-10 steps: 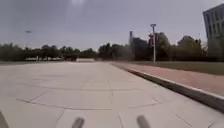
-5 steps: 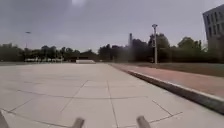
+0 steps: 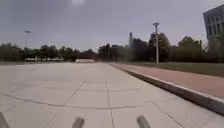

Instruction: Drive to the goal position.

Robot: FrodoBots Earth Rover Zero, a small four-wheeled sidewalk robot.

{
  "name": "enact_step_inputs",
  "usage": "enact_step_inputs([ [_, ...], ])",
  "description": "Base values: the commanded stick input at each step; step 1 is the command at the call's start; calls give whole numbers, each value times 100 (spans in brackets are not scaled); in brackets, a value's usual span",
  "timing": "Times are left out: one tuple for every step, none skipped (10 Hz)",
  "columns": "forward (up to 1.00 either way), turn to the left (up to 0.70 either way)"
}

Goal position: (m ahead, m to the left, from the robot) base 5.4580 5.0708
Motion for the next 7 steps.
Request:
enact_step_inputs([
  [70, 0],
  [70, 0],
  [70, 0],
  [70, 0],
  [70, 0],
  [70, 0],
  [70, 0],
])
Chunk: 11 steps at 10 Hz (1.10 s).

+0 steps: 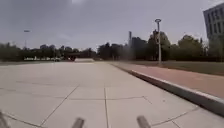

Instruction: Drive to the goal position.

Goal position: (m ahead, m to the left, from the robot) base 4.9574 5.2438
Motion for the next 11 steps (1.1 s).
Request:
enact_step_inputs([
  [70, 0],
  [70, 0],
  [70, 0],
  [70, 0],
  [70, 0],
  [70, 0],
  [70, 0],
  [70, 0],
  [70, 0],
  [70, 0],
  [70, 0],
])
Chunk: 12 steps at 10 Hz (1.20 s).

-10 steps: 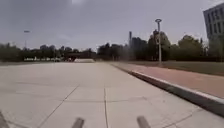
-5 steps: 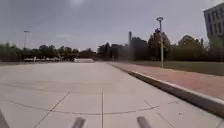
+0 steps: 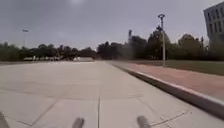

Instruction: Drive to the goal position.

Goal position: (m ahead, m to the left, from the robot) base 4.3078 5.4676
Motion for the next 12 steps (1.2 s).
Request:
enact_step_inputs([
  [70, 0],
  [70, 0],
  [70, 0],
  [70, 0],
  [70, 0],
  [70, 0],
  [70, 0],
  [70, 0],
  [70, 0],
  [70, 0],
  [70, 0],
  [70, 0],
])
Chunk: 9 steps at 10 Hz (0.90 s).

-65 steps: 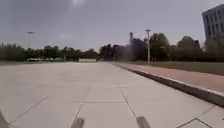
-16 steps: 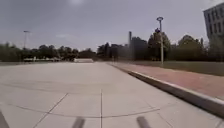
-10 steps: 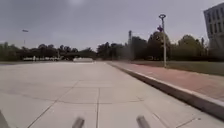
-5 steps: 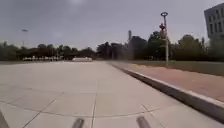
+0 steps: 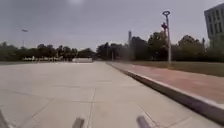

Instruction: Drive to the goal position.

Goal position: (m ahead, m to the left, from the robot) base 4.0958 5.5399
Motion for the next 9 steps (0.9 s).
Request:
enact_step_inputs([
  [70, 0],
  [70, 0],
  [70, 0],
  [70, 0],
  [70, 0],
  [70, 0],
  [70, 0],
  [70, 0],
  [70, 0],
])
